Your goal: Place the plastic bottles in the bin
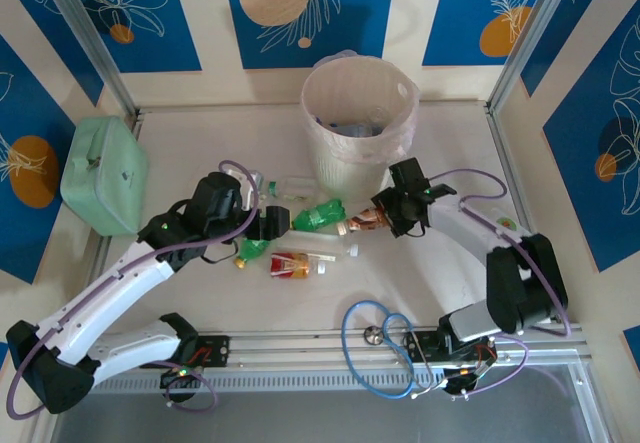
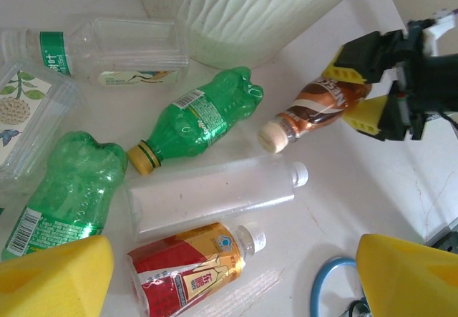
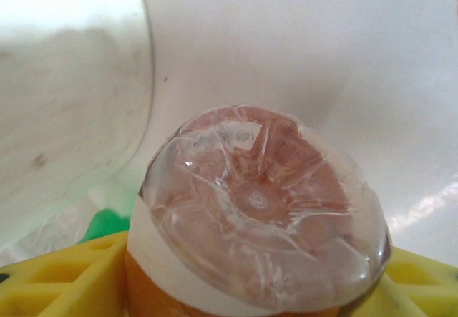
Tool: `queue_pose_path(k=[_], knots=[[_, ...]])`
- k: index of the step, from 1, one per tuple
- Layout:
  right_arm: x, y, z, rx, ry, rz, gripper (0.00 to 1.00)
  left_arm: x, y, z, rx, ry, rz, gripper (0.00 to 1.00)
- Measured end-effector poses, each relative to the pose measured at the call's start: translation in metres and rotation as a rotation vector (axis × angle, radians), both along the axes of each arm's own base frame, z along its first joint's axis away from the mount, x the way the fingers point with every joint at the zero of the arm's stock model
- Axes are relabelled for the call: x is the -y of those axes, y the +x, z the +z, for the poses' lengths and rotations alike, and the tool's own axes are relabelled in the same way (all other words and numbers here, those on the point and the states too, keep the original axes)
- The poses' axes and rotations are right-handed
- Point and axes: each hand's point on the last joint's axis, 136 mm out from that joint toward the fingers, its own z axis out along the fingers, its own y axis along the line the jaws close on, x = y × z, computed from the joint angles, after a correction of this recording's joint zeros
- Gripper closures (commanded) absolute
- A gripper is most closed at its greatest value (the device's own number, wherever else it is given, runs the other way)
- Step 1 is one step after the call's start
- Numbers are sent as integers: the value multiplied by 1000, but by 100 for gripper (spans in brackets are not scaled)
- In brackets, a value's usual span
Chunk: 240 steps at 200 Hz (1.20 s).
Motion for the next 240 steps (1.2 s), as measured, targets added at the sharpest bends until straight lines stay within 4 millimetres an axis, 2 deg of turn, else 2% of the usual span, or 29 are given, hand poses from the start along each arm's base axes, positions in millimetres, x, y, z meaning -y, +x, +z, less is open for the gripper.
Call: queue_pose_path(k=[38,56,77,93,121,144,162,205,221,240], knots=[[7,-31,18,51,-8,56,38,0,1,-4,-11,9,0,12],[6,-46,36,101,-13,111,37,0,0,-6,-18,15,0,12],[3,-61,68,193,-9,177,38,0,0,-10,-32,26,1,13],[3,-68,99,273,-14,224,37,1,1,-16,-49,37,3,13],[0,-66,157,410,-21,274,37,1,1,-31,-89,66,5,13],[-2,-63,184,481,-27,295,38,0,0,-49,-137,107,2,12],[-3,-62,192,501,-30,304,38,0,-2,-68,-187,162,-13,14],[-2,-66,189,487,-38,314,38,10,-16,-116,-264,346,-140,13],[0,-70,185,481,-39,315,37,18,-19,-125,-263,407,-195,13],[3,-76,182,476,-41,316,37,30,-14,-127,-237,452,-239,15]])
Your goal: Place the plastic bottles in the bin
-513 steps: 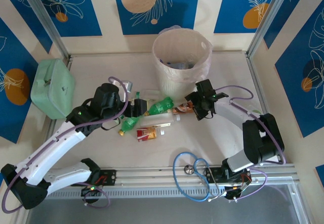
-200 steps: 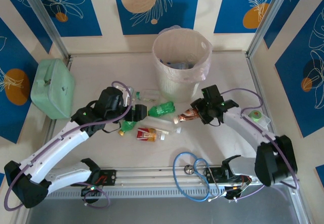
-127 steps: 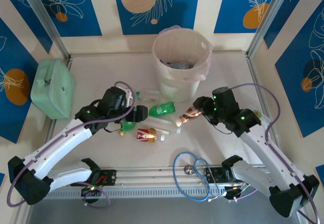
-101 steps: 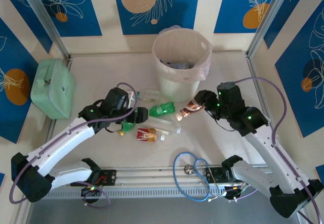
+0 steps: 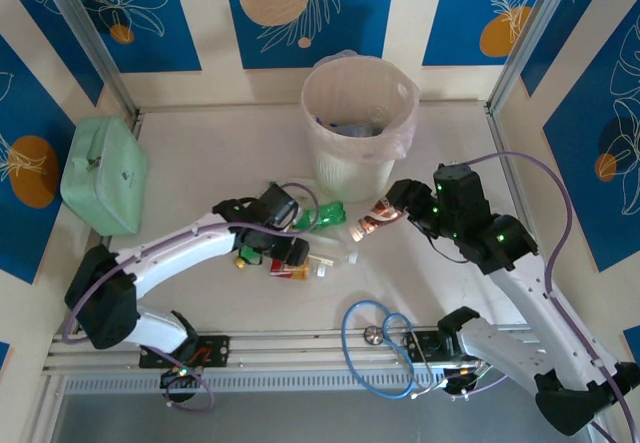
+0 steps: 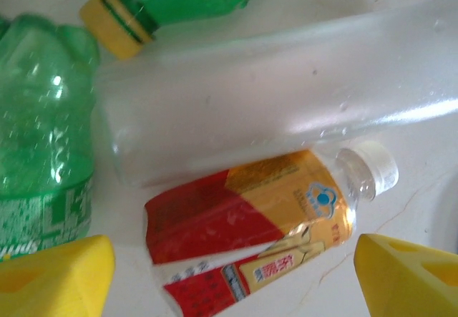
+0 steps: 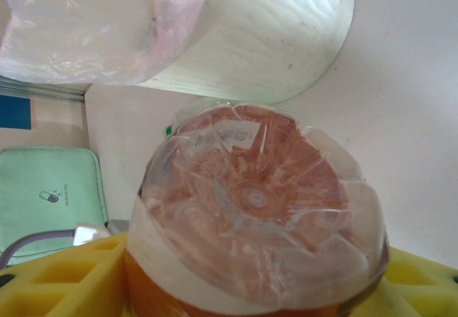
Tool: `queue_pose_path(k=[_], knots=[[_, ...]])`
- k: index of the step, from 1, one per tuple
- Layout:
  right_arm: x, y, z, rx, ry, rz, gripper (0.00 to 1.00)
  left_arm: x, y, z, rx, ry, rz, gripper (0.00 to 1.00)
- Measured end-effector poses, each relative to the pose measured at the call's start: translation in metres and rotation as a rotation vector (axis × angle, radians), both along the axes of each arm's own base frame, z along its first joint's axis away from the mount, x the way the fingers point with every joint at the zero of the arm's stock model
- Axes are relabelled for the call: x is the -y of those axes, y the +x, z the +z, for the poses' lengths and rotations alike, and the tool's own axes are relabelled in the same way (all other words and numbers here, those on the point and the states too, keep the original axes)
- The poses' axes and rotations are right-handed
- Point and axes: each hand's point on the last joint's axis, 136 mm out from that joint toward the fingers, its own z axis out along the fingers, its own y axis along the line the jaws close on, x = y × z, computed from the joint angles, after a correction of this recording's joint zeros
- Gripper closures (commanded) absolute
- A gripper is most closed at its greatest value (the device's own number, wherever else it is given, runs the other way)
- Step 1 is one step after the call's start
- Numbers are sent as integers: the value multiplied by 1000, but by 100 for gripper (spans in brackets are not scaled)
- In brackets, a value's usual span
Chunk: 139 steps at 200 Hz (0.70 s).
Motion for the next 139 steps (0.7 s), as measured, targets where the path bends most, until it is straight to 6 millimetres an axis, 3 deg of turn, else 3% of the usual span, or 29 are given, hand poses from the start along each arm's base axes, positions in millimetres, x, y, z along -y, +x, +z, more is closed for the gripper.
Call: queue_pose_path(k=[30,51,91,139], knots=[[1,0,6,4,-5,1,37,10,8,6,38,7,-29,14],[1,12,32,46,6,-1,37,10,10,9,54,9,-30,13],[-1,51,90,171,46,-8,37,7,12,24,98,-14,-22,12],[-2,106,123,243,58,-25,37,4,13,27,121,-4,-21,12]])
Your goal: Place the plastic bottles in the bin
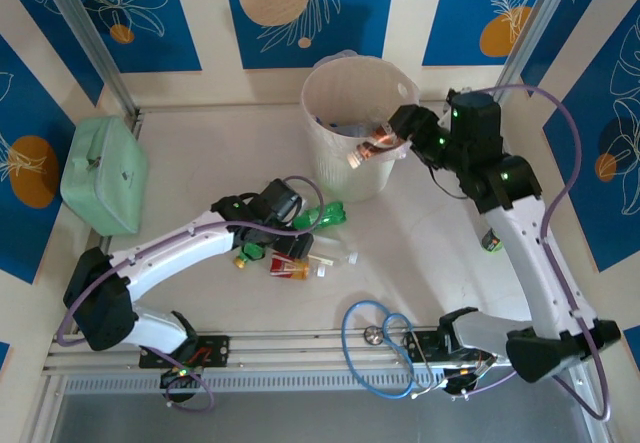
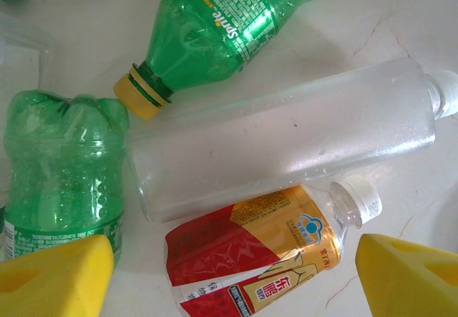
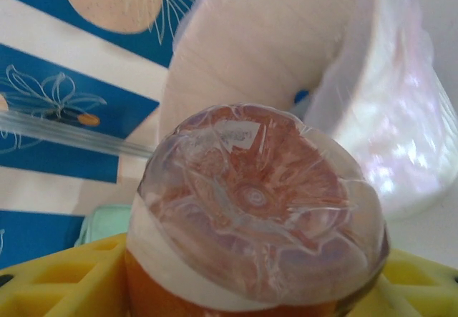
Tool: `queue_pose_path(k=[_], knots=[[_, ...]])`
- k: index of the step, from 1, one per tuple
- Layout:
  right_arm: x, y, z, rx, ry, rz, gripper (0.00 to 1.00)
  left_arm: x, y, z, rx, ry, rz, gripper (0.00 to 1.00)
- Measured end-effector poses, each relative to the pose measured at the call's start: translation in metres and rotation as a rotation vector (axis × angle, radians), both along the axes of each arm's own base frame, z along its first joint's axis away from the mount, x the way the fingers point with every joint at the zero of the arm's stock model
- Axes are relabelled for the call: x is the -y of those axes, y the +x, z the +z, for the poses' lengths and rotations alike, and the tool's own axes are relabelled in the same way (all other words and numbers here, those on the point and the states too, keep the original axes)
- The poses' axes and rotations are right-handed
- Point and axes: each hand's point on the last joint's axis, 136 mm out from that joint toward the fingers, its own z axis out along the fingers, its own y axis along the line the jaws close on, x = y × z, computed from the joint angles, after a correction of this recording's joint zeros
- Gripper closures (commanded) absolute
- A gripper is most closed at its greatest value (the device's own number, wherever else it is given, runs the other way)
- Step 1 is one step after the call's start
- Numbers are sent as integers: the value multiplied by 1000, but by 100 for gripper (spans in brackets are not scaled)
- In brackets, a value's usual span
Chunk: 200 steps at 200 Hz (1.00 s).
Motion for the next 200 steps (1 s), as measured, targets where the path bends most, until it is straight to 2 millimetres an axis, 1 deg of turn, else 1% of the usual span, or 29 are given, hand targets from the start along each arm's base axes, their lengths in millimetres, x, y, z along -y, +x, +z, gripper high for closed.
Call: queue_pose_path(k=[30,48,66,81,104,116,133,162,180,200], knots=[[3,37,14,23,13,-17,36,-2,3,0,17,19,-4,12],[3,58,18,25,21,-20,32,-3,4,-2,23,31,-11,12],[2,75,16,15,23,-18,26,-4,5,-5,28,51,-21,12],[1,89,12,5,24,-12,24,-4,6,-9,24,63,-29,11],[-2,101,2,-23,27,2,20,-4,7,-16,11,80,-29,11],[-3,103,-4,-40,26,6,20,-3,7,-18,7,83,-29,11],[-3,102,-6,-51,27,10,20,-3,7,-19,5,86,-29,11],[0,97,2,-35,30,6,20,-3,8,-19,11,89,-43,11],[6,82,12,-10,32,-1,20,-3,8,-19,13,93,-53,11],[15,53,25,29,33,-8,20,-2,7,-20,13,98,-69,11]])
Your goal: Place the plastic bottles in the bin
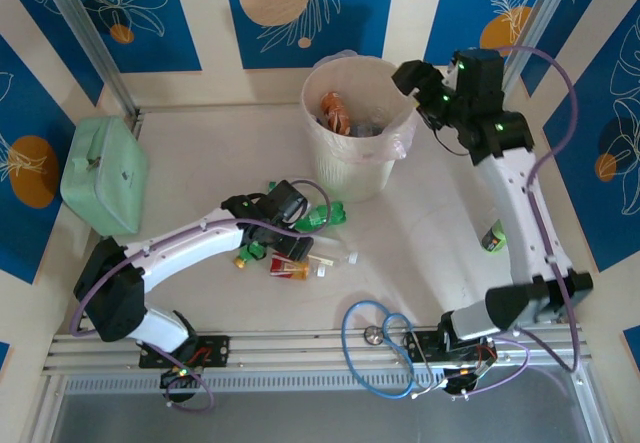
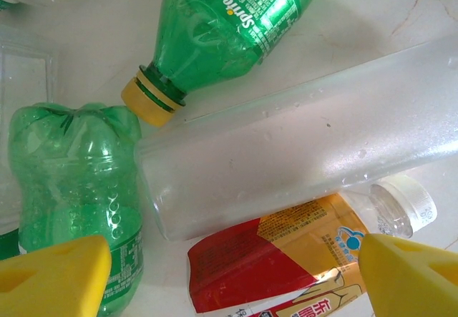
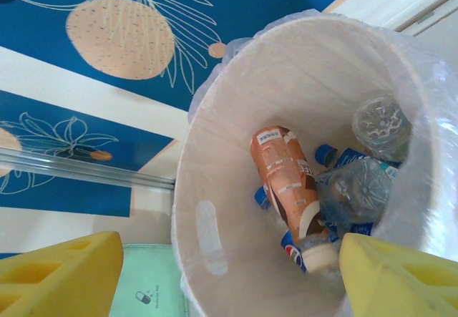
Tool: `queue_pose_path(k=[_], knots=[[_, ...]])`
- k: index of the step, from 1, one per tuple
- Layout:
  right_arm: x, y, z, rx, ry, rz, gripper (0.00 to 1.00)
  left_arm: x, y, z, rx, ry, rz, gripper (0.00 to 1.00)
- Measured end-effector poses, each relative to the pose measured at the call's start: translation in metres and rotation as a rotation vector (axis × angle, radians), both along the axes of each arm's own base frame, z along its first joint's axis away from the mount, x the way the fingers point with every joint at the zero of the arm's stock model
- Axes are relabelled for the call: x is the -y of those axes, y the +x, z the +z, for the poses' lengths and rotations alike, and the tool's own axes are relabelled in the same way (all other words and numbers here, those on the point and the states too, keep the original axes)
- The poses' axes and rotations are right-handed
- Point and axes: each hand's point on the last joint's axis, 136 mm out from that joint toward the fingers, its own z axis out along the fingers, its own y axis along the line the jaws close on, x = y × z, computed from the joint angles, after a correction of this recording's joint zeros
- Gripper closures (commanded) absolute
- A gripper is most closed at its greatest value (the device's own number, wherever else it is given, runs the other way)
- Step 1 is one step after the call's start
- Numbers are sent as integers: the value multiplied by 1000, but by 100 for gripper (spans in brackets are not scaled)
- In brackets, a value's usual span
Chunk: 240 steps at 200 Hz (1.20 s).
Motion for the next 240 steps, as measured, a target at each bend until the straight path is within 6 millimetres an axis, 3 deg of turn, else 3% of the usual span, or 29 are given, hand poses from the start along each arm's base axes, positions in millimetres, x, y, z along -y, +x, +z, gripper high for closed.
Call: queue_pose_path(k=[39,84,122,151,240], knots=[[15,-69,-4,33,-2,-13,20,7,-2,-4,-12,10,-55,9],[34,-124,-53,-49,-22,-52,20,25,-6,-16,-20,57,-162,7],[43,-146,-99,-154,-24,-76,20,33,2,-33,-21,113,-209,6],[45,-160,-121,-213,-7,-82,20,38,11,-38,-1,138,-232,7],[48,-171,-126,-228,22,-90,20,51,29,-49,36,187,-290,8]])
